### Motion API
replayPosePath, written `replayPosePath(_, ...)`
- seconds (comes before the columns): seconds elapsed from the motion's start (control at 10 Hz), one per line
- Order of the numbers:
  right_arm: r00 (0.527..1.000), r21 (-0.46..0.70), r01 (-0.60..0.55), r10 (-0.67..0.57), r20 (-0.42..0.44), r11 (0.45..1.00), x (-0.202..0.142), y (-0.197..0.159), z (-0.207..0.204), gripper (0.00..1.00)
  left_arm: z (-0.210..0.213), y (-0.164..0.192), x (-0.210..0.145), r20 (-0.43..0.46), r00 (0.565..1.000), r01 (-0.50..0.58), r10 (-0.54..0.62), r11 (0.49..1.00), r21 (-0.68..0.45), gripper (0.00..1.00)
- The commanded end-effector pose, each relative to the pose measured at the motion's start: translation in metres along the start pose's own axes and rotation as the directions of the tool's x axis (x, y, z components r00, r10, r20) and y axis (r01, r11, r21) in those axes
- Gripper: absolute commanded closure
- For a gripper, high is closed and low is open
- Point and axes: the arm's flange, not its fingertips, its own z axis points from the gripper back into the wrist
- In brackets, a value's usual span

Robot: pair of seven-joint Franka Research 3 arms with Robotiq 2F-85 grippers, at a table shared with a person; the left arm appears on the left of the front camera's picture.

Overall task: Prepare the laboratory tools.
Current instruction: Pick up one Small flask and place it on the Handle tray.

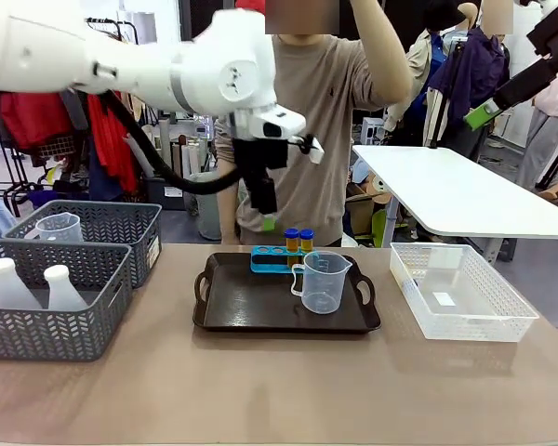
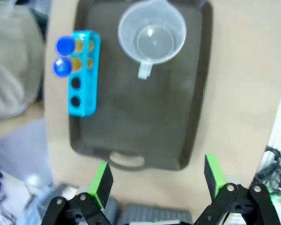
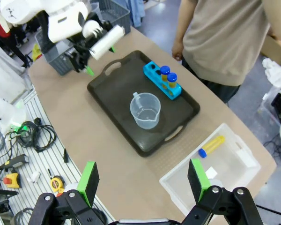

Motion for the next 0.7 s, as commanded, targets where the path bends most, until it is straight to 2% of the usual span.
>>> replayPosePath(0.0, 1.0, 0.006, 0.008, -0.008, 0.008, 1.0, 0.002, 0.001, 0.001, 0.0, 0.022, -0.015, -0.037, -0.043, 0.977, -0.206, 0.207, 0.978, 0.041, 0.0)
replayPosePath(0.1, 1.0, 0.006, 0.008, -0.008, 0.008, 1.0, 0.002, 0.001, 0.001, 0.0, 0.041, -0.016, -0.053, -0.044, 0.947, -0.315, 0.319, 0.946, 0.077, 0.0)
replayPosePath(0.2, 1.0, 0.006, 0.008, -0.008, 0.008, 1.0, 0.002, 0.001, 0.001, 0.0, 0.061, -0.019, -0.073, -0.049, 0.897, -0.429, 0.438, 0.894, 0.132, 0.0)
replayPosePath(0.4, 1.0, 0.006, 0.008, -0.008, 0.008, 1.0, 0.002, 0.001, 0.001, 0.0, 0.093, -0.022, -0.118, -0.021, 0.752, -0.643, 0.659, 0.74, 0.199, 0.0)
replayPosePath(0.6, 1.0, 0.006, 0.008, -0.008, 0.008, 1.0, 0.002, 0.001, 0.001, 0.0, 0.106, -0.017, -0.164, -0.006, 0.626, -0.761, 0.78, 0.613, 0.211, 0.0)
